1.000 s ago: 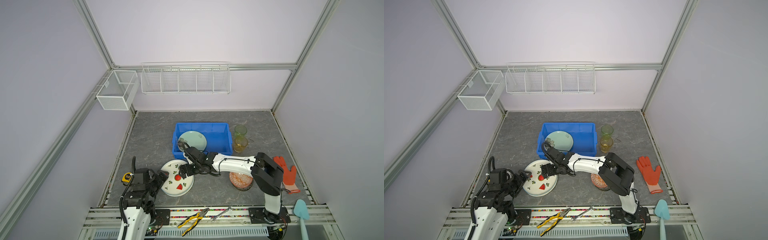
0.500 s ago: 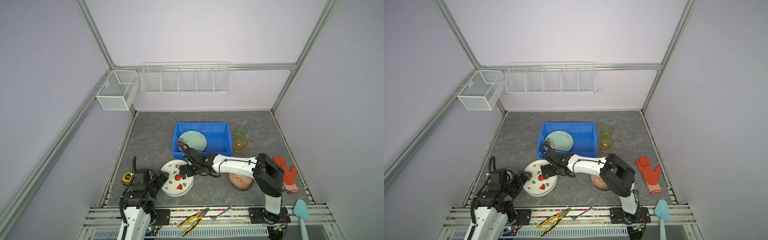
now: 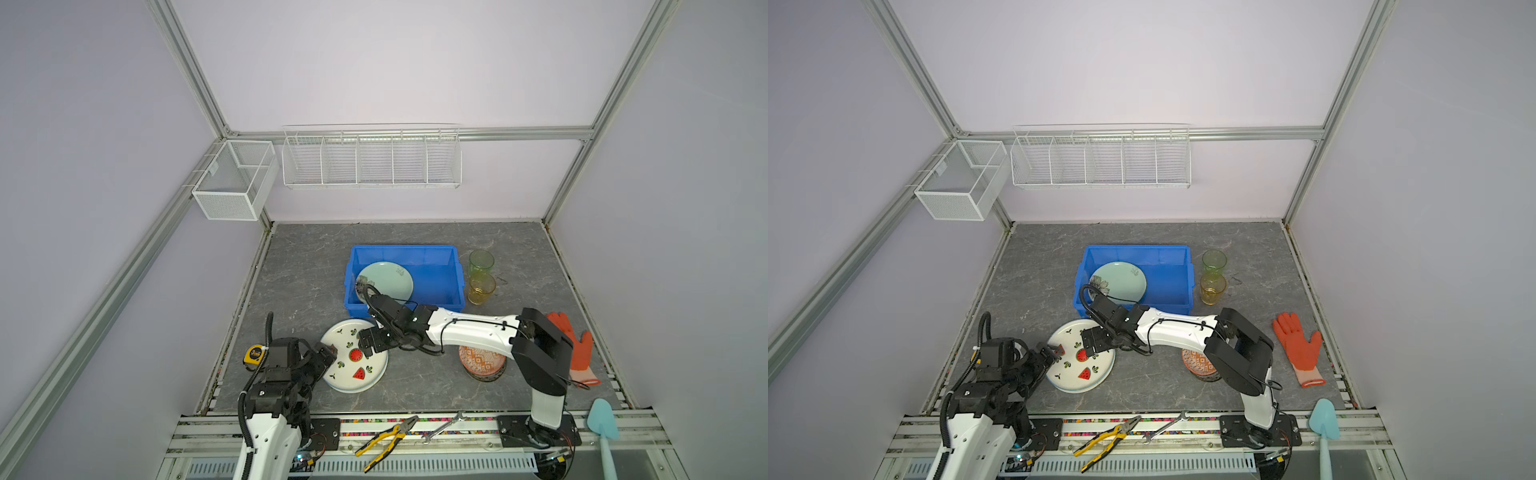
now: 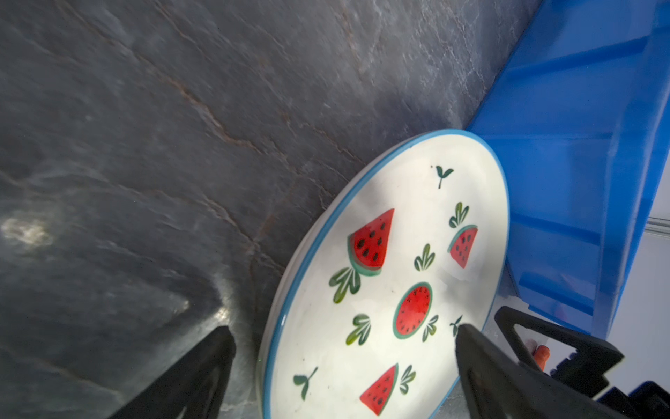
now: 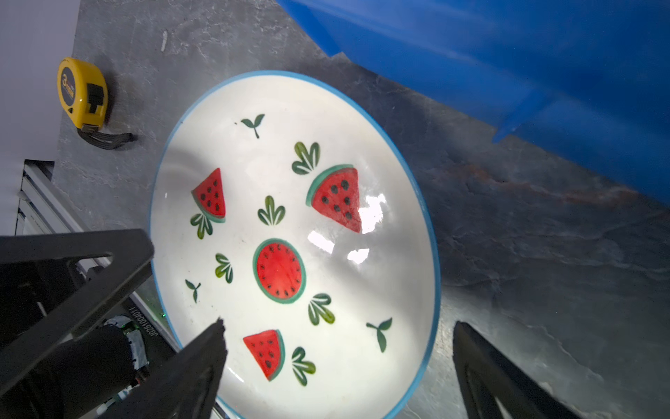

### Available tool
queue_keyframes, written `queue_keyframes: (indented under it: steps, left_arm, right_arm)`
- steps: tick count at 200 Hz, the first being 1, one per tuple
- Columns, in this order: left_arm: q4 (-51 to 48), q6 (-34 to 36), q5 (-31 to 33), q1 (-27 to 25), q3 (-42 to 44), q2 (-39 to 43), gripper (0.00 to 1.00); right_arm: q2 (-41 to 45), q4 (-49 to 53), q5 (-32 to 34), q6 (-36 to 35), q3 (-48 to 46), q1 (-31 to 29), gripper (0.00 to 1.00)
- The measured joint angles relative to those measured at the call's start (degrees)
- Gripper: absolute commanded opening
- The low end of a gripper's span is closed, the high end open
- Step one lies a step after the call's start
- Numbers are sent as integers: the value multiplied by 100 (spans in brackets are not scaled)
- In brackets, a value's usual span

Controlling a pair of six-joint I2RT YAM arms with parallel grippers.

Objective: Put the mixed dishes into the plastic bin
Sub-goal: 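Close the left and right grippers on opposite rims of the watermelon plate, then tilt the watermelon plate up off the calligraphy plate with both grippers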

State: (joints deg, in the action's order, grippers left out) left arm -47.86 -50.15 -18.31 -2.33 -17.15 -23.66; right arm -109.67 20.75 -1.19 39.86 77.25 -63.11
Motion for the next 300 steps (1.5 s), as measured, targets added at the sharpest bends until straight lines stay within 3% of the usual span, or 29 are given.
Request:
queue_keyframes:
  steps: [165, 191, 254, 300]
  left_arm:
    - [293, -76, -188, -109, 160, 33, 93]
    - [229, -111, -164, -109, 160, 72, 86]
    - [0, -175, -22, -111, 162, 151, 58]
    - [-168, -168, 66, -111, 120, 170, 47]
  right_arm:
    - [-247, -293, -557, 46, 52, 9, 100]
    - [-269, -328, -573, 46, 52, 13, 100]
    - [-282, -343, -566, 46, 44, 44, 100]
    - [-293, -343, -564, 46, 42, 46, 100]
